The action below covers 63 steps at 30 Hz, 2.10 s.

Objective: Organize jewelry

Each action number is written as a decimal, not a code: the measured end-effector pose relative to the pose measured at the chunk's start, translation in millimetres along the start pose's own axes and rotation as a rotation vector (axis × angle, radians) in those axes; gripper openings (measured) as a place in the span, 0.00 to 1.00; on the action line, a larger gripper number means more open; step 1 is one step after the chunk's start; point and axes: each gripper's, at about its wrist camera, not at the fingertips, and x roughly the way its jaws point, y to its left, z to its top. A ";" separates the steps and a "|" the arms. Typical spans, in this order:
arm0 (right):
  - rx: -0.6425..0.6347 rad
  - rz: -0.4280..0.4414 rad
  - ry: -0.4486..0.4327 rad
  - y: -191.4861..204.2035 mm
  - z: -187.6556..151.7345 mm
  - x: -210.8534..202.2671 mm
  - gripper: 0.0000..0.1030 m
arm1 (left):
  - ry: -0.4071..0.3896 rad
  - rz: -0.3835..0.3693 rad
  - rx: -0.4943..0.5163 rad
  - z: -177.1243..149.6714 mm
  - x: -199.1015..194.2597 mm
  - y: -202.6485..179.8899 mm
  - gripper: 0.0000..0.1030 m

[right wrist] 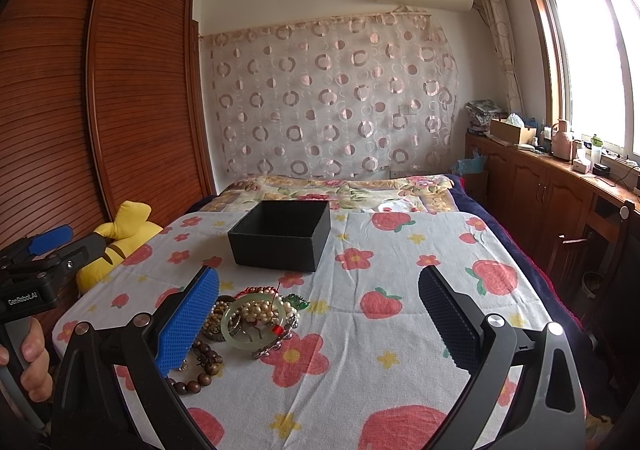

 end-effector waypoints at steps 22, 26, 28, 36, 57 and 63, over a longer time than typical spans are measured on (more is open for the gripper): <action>-0.002 0.000 -0.003 0.8 0.1 -3.2 0.98 | -0.001 0.001 0.004 0.0 -0.3 -0.3 0.93; -0.003 0.000 -0.003 0.8 0.2 -3.4 0.98 | -0.001 0.000 0.003 0.0 -0.3 -0.2 0.93; -0.003 0.000 -0.004 0.8 0.1 -3.9 0.98 | -0.001 0.000 0.003 0.0 -0.3 -0.3 0.93; -0.004 0.000 -0.006 -0.5 -0.9 -3.7 0.98 | -0.002 0.000 0.004 -0.1 -0.3 -0.3 0.93; -0.033 0.059 0.069 -0.7 -20.4 10.9 0.96 | 0.137 -0.038 0.027 -31.7 25.8 6.2 0.93; -0.042 0.088 0.108 -7.1 -33.1 19.8 0.92 | 0.235 -0.086 0.033 -53.1 41.6 8.3 0.93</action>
